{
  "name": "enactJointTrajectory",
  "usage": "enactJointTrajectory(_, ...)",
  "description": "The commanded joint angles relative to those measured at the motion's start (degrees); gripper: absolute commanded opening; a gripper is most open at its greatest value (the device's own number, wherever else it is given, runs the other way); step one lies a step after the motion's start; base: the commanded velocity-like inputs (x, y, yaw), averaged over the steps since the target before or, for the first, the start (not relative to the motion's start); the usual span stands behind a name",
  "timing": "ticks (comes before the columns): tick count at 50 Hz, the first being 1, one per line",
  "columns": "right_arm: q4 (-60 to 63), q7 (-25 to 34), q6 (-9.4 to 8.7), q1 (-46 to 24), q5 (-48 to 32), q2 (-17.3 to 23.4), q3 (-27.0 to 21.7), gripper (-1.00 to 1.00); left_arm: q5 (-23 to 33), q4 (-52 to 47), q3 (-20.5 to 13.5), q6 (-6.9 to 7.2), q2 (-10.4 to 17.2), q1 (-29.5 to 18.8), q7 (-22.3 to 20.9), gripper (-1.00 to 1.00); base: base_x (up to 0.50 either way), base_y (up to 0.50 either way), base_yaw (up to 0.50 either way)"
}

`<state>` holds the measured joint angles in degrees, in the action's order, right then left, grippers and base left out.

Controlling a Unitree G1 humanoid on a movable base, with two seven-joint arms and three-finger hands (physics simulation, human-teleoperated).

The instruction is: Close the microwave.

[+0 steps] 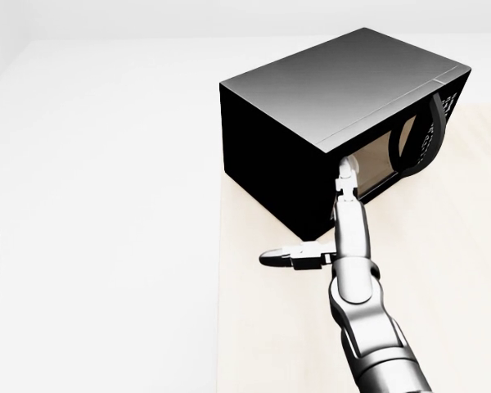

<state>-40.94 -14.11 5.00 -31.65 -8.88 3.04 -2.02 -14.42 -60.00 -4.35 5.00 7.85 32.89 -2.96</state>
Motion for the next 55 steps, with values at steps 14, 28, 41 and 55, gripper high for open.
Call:
enactJointTrajectory(14, 26.1, 2.6, -5.97, 6.7, 3.1, 2.2, -1.4, 1.0, -0.3, 0.0, 0.0, 0.0, 0.4, -0.2, 0.3, 1.0, 0.01, 0.0, 0.0)
enactJointTrajectory(28, 70.5, 10.0, -10.0, 35.1, 3.3, -1.2, -3.2, 1.0, 0.6, 0.0, 0.5, 0.0, -0.4, -0.5, -0.2, 1.0, 0.0, 0.0, 0.0)
enactJointTrajectory(41, 81.5, 14.1, -10.0, 42.6, 4.2, -4.1, -5.9, 1.0, 2.5, 0.0, 0.7, 0.0, -2.5, -1.2, -1.9, 1.0, 0.0, 0.0, 0.0)
enactJointTrajectory(55, 81.4, 14.1, -10.0, 42.7, 3.9, -4.2, -5.3, 1.0, 1.5, 0.0, 0.5, 0.0, -1.6, -0.6, -1.5, 1.0, 0.0, 0.0, 0.0)
